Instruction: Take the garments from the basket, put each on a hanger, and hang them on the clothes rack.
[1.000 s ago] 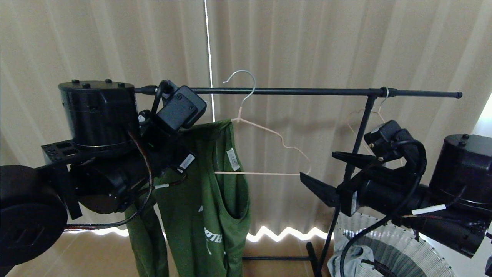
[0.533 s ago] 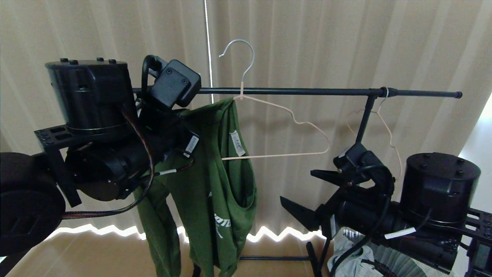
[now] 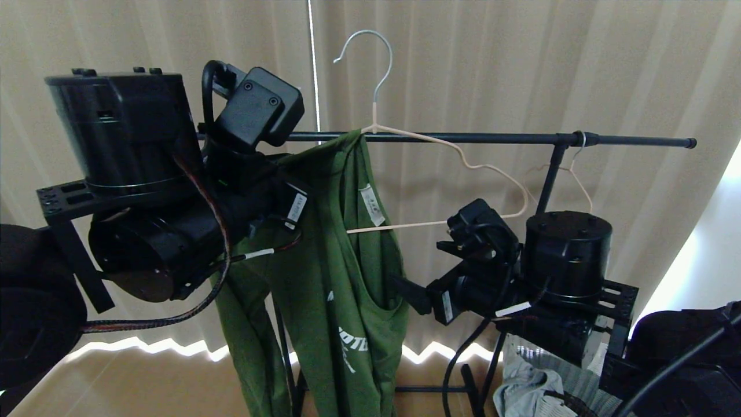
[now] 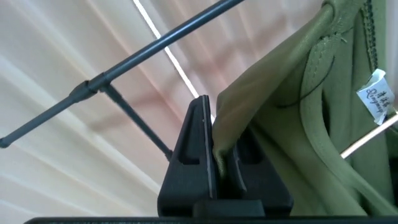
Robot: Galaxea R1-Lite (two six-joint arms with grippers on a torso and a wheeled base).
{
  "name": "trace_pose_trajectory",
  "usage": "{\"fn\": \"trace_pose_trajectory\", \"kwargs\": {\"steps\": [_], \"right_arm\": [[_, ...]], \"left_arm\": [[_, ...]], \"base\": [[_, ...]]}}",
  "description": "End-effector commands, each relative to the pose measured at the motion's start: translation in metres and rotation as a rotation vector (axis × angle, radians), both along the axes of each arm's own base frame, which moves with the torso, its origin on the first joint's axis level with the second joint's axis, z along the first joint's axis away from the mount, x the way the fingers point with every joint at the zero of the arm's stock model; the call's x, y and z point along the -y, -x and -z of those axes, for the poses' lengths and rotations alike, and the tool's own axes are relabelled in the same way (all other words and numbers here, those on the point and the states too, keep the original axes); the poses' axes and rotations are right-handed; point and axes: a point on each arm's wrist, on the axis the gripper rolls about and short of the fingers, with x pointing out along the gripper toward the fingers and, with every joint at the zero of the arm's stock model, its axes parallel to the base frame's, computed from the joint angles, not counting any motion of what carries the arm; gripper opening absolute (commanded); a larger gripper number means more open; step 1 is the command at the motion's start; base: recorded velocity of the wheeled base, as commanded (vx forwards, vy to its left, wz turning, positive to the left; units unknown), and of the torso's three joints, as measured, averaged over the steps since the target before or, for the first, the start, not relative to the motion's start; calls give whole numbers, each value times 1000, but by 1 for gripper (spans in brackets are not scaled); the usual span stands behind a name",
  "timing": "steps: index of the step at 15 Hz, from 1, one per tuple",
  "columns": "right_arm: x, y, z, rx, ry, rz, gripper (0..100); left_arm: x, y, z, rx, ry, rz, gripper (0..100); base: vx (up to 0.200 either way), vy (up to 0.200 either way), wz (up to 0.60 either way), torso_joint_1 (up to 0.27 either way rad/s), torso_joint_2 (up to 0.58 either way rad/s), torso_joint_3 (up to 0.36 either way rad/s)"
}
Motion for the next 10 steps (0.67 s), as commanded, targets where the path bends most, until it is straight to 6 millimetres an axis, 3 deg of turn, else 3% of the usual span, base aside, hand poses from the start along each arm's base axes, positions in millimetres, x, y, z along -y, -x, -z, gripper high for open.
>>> {"fn": "trace_pose_trajectory", "kwargs": {"steps": [1, 3, 4, 8, 10], "right_arm": [[-3, -7, 18, -41, 40, 14, 100], [0, -4, 25, -58, 63, 33, 100], [1, -2, 29, -71, 76, 33, 0], [11, 0, 33, -88, 89, 54, 0], [31, 5, 28, -78, 80, 97, 0]], "left_arm": [[-1, 2, -3, 8, 6, 1, 0], [-2, 3, -4, 12, 9, 3, 0], [-3, 4, -6, 17, 13, 3, 0], [-9, 4, -8, 22, 17, -17, 0], [-21, -2, -2, 9, -8, -64, 0]], "base": [[0, 0, 0, 0, 0, 0], [0, 0, 0, 0, 0, 0], [0, 0, 0, 0, 0, 0], [0, 0, 0, 0, 0, 0], [0, 0, 0, 0, 0, 0]]}}
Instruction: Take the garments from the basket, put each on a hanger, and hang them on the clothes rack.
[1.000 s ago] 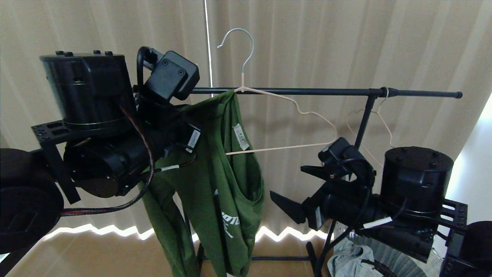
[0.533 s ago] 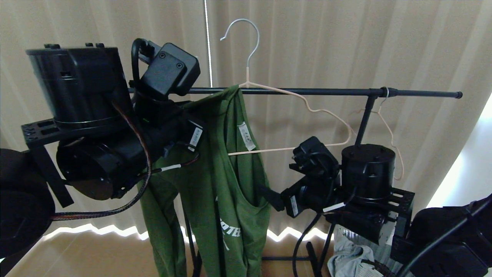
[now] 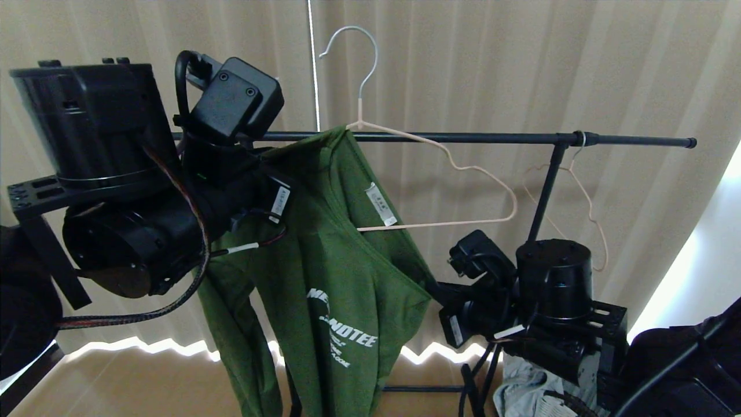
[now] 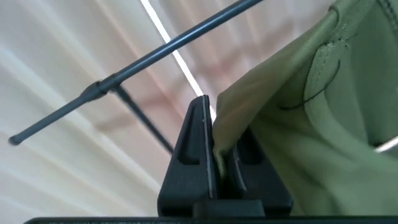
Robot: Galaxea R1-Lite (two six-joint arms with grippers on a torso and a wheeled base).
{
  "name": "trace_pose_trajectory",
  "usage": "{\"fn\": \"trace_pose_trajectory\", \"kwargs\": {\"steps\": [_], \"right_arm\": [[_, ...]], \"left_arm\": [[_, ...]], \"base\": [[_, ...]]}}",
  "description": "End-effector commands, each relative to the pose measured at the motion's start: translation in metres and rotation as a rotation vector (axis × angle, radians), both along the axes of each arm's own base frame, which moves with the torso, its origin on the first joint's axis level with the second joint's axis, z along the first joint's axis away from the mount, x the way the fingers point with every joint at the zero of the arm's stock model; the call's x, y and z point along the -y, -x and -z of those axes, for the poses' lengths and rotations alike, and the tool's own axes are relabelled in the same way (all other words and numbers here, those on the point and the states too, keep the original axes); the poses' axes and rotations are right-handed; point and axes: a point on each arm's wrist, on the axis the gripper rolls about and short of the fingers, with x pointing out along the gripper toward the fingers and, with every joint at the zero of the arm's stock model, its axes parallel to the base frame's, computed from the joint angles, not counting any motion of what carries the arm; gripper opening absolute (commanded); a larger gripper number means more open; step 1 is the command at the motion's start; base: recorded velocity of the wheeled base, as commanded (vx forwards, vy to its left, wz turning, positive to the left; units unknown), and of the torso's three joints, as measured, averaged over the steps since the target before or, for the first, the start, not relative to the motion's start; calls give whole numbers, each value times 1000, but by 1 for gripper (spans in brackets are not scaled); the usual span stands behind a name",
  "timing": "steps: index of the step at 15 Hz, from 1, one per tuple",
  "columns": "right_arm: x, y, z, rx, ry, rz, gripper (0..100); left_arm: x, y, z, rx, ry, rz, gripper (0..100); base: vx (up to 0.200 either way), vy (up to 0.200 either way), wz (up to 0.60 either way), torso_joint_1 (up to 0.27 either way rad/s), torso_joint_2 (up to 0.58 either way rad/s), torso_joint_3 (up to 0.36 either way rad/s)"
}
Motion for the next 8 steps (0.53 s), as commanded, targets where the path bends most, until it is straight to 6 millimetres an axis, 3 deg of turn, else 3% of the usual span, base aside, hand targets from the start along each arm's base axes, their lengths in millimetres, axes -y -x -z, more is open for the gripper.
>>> {"fn": "trace_pose_trajectory", "kwargs": {"steps": [1, 5, 8], "right_arm": [[24, 4, -9, 31, -20, 57, 0], [67, -13, -31, 116, -67, 214, 0], [82, -32, -51, 182, -101, 289, 0]], "left_arm": [[-11, -3, 4, -9, -10, -38, 0], [-23, -6, 17, -19, -20, -80, 0], [-26, -8, 21, -24, -24, -92, 0]], "base": [[0, 0, 0, 0, 0, 0], [0, 0, 0, 0, 0, 0], [0, 0, 0, 0, 0, 0]]}}
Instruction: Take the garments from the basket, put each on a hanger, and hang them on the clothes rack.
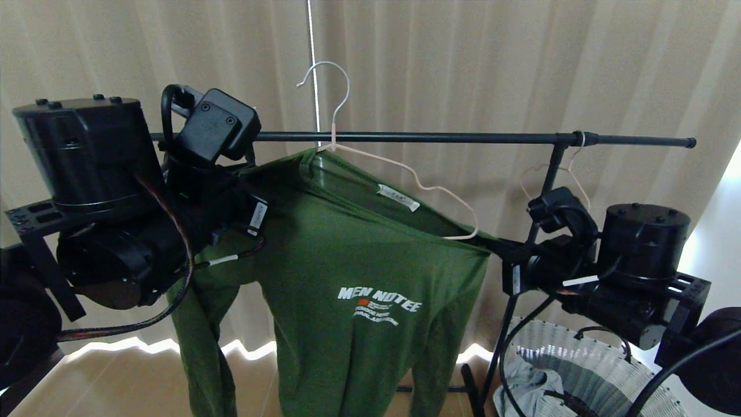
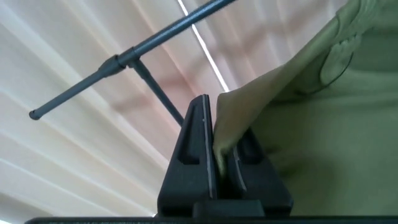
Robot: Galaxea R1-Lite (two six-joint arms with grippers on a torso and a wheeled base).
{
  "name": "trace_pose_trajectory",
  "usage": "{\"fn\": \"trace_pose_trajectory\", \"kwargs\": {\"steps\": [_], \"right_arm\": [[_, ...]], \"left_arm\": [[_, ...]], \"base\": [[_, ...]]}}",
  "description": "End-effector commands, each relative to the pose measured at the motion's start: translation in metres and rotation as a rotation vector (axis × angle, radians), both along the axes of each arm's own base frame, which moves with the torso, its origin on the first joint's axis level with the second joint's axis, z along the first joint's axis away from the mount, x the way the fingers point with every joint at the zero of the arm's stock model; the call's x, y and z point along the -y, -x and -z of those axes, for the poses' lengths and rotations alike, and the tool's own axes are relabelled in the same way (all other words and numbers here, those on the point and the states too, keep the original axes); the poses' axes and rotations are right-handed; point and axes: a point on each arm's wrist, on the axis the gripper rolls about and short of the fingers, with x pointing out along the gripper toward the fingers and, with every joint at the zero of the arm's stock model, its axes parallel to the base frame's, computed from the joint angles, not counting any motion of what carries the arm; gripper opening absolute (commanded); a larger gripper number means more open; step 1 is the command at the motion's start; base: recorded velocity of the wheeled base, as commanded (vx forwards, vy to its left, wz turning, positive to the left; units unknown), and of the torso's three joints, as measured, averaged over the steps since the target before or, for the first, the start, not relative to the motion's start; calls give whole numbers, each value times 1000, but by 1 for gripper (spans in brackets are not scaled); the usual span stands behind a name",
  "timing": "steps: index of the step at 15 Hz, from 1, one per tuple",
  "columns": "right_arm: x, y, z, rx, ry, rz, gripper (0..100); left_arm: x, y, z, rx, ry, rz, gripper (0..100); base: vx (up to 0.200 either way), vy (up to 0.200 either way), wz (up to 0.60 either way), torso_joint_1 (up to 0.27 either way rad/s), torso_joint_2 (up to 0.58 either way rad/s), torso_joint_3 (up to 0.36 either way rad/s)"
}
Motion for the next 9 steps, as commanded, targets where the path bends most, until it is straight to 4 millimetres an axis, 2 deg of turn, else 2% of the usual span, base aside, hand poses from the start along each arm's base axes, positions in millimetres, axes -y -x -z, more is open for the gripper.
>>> {"fn": "trace_pose_trajectory", "kwargs": {"steps": [1, 3, 5, 8, 9], "right_arm": [[11, -13, -20, 69, -29, 56, 0], [10, -16, -29, 91, -37, 54, 0], [1, -15, -46, 74, -30, 24, 0], [-21, 1, -73, 52, -21, -65, 0], [-27, 9, -75, 31, -7, -98, 0]], "left_arm": [[-2, -1, 4, -10, -7, -10, 0], [-2, 0, 8, -22, -16, -8, 0], [-2, 0, 14, -36, -84, -3, 0], [1, -5, 22, -59, -123, -9, 0], [2, -7, 25, -66, -130, -15, 0]], "base": [[0, 0, 0, 0, 0, 0], [0, 0, 0, 0, 0, 0], [0, 0, 0, 0, 0, 0], [0, 0, 0, 0, 0, 0], [0, 0, 0, 0, 0, 0]]}}
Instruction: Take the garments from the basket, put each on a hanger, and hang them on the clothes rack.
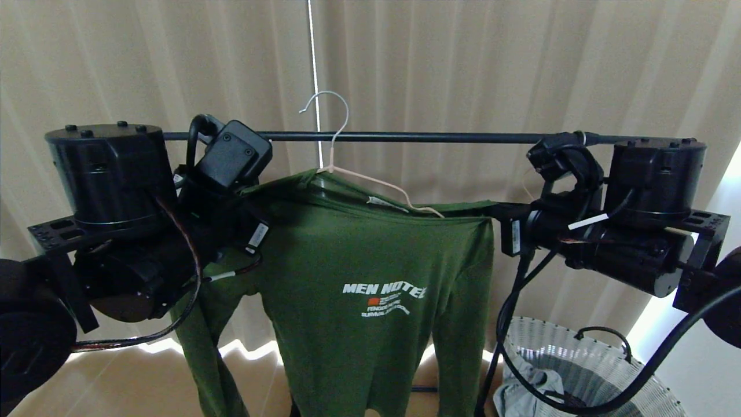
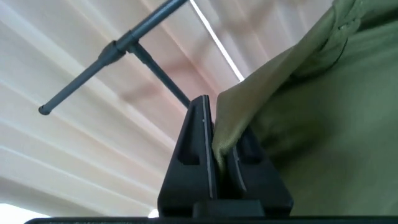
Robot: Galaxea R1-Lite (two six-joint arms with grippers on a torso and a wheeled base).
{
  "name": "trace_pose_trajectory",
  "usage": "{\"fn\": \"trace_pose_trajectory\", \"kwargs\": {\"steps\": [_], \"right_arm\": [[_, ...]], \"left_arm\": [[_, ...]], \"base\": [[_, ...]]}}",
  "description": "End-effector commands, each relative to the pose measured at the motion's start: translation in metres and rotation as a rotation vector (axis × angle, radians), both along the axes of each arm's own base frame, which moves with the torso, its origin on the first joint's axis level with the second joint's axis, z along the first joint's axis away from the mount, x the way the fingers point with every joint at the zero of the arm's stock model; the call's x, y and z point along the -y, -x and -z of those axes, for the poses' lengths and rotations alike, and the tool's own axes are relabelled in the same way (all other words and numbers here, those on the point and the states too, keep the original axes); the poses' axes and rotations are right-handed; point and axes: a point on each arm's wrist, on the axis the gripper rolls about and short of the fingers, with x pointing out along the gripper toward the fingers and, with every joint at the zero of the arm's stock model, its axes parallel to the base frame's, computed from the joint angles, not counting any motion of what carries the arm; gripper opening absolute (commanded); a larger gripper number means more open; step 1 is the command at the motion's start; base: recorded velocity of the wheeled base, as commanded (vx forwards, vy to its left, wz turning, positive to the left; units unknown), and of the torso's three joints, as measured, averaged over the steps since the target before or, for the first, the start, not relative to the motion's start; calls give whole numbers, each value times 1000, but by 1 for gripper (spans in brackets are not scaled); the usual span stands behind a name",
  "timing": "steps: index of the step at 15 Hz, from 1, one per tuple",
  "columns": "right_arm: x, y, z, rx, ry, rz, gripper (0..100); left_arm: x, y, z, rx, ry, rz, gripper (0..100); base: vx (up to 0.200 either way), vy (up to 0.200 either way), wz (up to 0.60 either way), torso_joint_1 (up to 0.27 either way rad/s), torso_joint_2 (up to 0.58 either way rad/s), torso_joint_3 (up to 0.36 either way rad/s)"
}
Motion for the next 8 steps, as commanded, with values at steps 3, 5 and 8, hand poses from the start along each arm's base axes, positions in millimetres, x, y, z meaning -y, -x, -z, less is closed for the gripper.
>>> {"fn": "trace_pose_trajectory", "kwargs": {"steps": [3, 5, 8], "right_arm": [[-19, 29, -18, 10, 33, -118, 0], [-20, 38, -18, -6, 49, -136, 100], [-13, 33, -15, 26, 153, -136, 100]], "left_arm": [[5, -9, 10, -25, -25, -45, 0], [8, -15, 5, 23, 11, -68, 0], [8, -15, 2, 57, 41, -67, 0]], "base": [[0, 0, 0, 0, 0, 0], [0, 0, 0, 0, 0, 0], [0, 0, 0, 0, 0, 0]]}}
